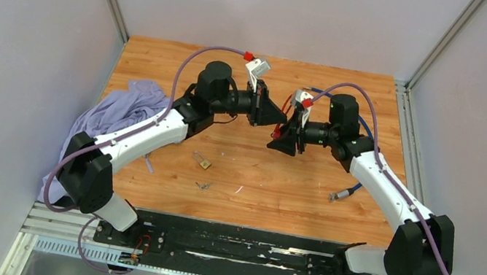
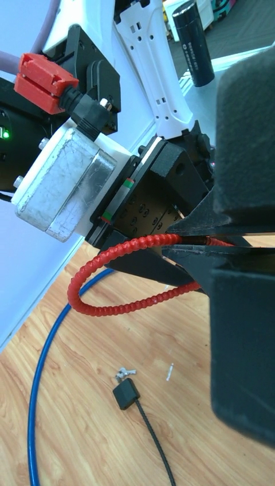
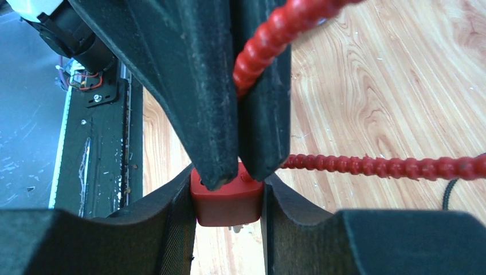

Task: Lock with the key
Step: Lock the lock.

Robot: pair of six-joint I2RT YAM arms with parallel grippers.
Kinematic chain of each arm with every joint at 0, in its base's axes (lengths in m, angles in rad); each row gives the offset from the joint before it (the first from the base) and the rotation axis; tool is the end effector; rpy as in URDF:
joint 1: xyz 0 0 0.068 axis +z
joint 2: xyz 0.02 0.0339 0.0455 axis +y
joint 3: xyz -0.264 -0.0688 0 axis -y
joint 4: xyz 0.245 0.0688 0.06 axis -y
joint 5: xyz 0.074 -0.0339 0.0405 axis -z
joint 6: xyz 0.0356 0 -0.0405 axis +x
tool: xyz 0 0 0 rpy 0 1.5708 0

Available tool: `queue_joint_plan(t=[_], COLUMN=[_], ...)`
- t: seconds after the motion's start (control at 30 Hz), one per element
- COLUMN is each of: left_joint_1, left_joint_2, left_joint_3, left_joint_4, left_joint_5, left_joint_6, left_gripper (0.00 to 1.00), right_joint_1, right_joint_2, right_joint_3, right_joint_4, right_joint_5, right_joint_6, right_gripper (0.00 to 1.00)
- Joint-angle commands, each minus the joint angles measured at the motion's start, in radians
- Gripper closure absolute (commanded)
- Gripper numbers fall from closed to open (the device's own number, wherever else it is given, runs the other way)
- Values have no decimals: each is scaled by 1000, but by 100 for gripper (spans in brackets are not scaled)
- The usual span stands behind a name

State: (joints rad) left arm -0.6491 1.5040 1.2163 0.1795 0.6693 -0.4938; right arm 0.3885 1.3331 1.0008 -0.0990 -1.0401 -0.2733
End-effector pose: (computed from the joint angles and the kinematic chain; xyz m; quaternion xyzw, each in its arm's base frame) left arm 0.2700 -0.2326 0.3539 0.2732 0.6839 -0.5468 0.3983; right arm 0.2592 0.1393 0.3084 -0.4909 0.6040 0.4447 0.4432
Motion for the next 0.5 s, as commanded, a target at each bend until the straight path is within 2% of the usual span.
queue_joint_plan(t=[0.0, 0.47], left_joint_1=[-8, -8], left_joint_2=[-10, 28], left_joint_3=[-44, -91], left_joint_4=[91, 194], left_joint_5=[-26, -23], left_joint_6=[-49, -74], left_gripper=[100, 100], right_joint_1=[27, 27], right_joint_2=[-33, -41], right_joint_3=[-13, -31], right_joint_4=[131, 207], right_joint_5=[-113, -156], right_joint_6=[44, 114], right_gripper=[99, 99])
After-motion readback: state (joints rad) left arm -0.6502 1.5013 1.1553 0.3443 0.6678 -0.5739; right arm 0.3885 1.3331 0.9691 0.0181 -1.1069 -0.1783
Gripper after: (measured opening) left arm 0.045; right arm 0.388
